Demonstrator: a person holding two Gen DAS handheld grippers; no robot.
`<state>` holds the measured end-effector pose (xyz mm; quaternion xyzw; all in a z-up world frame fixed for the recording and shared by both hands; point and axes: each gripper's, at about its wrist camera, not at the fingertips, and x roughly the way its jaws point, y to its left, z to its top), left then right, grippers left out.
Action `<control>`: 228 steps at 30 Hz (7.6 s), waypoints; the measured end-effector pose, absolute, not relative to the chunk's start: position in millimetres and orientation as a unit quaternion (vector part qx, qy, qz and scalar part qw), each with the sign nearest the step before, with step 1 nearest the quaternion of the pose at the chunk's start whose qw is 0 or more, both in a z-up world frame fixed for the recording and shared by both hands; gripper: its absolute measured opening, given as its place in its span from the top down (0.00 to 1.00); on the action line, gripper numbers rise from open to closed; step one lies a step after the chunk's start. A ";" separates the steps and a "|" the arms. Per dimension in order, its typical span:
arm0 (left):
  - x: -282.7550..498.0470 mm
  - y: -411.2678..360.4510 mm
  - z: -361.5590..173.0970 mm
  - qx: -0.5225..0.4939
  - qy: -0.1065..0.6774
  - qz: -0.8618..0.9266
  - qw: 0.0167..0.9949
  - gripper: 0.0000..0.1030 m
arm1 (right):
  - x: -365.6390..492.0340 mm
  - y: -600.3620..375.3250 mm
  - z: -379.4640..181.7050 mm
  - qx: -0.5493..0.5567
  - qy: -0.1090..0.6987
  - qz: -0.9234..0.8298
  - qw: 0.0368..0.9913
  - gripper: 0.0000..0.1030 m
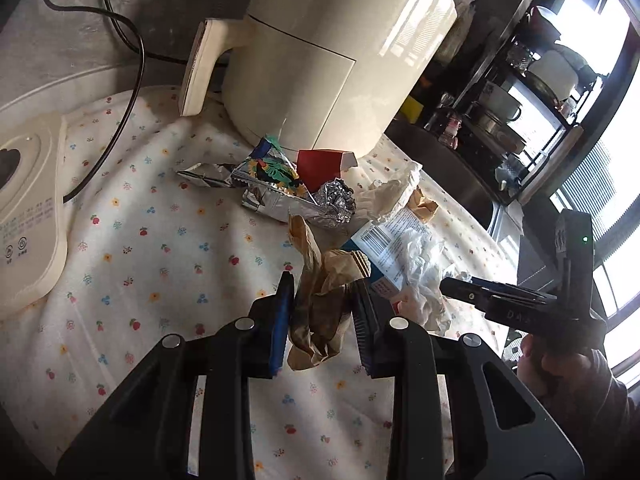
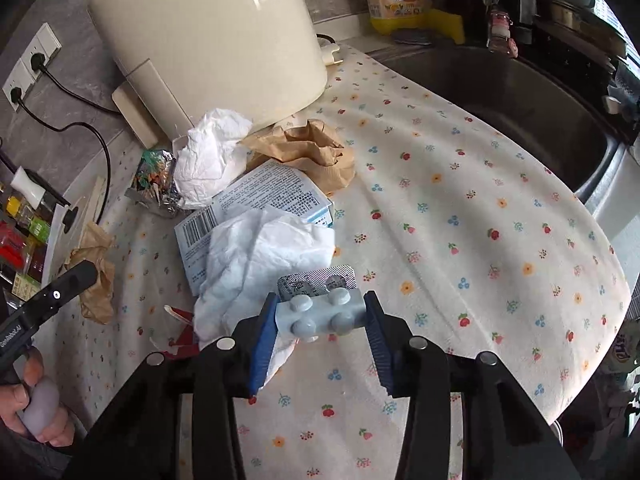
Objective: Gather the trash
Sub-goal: 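Carry the brown paper and blister pack over the bin and release both, then grasp the red wrapper with the left tool while the right tool grasps the white tissue, then carry the red wrapper and white tissue to the bin and release both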
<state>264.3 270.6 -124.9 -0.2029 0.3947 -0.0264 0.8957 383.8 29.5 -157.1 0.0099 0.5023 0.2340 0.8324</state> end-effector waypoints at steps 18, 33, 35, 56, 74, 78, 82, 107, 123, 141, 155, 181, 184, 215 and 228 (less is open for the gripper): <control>249.7 162.7 -91.9 -0.165 0.390 -0.071 0.903 0.72 | 314.7 -77.4 -120.3 0.056 0.479 0.230 0.845 0.59; 247.7 24.3 -96.7 -0.125 0.421 -0.162 0.884 0.72 | 263.9 -214.3 -126.1 0.082 0.488 0.155 0.855 0.58; 247.3 10.1 -99.6 -0.122 0.426 -0.169 0.881 0.72 | 258.2 -229.3 -129.7 0.086 0.492 0.146 0.854 0.58; 228.8 -139.5 -163.7 -0.107 0.489 -0.217 0.838 0.72 | 187.7 -380.8 -163.5 0.107 0.519 0.069 0.845 0.29; 221.7 -200.5 -175.4 -0.106 0.486 -0.197 0.845 0.21 | 162.7 -453.4 -165.0 0.112 0.507 0.042 0.854 0.18; 221.1 -179.6 -159.0 -0.113 0.470 -0.189 0.855 0.15 | 169.6 -441.3 -158.3 0.112 0.497 0.054 0.859 0.15; 220.2 -157.3 -143.6 -0.103 0.461 -0.174 0.864 0.11 | 179.4 -421.5 -149.4 0.114 0.485 0.064 0.865 0.09; 216.4 50.9 -84.1 -0.137 0.390 -0.042 0.910 0.06 | 247.7 -224.7 -105.8 0.085 0.434 0.168 0.881 0.08; 235.9 157.7 -105.3 -0.161 0.389 -0.026 0.907 0.28 | 275.3 -127.1 -110.5 0.082 0.430 0.182 0.880 0.08; 285.9 188.9 -155.7 -0.140 0.453 -0.074 0.877 0.80 | 298.8 -74.6 -127.1 0.080 0.452 0.143 0.877 0.08; 261.2 276.2 -138.2 -0.183 0.407 -0.009 0.895 0.80 | 339.4 32.6 -139.5 0.027 0.485 0.235 0.842 0.21; 251.9 217.8 -114.7 -0.173 0.385 -0.046 0.905 0.80 | 319.9 -18.3 -133.7 0.024 0.495 0.219 0.841 0.92; 260.2 193.4 -115.1 -0.164 0.393 -0.073 0.902 0.80 | 316.3 -45.3 -127.2 0.040 0.490 0.200 0.848 0.92; 229.9 -89.7 -135.8 -0.108 0.460 -0.217 0.854 0.80 | 218.3 -316.1 -139.0 0.101 0.496 0.105 0.856 0.92; 207.2 -189.5 -205.7 -0.093 0.528 -0.248 0.807 0.77 | 174.3 -388.3 -167.2 0.091 0.520 0.079 0.846 0.92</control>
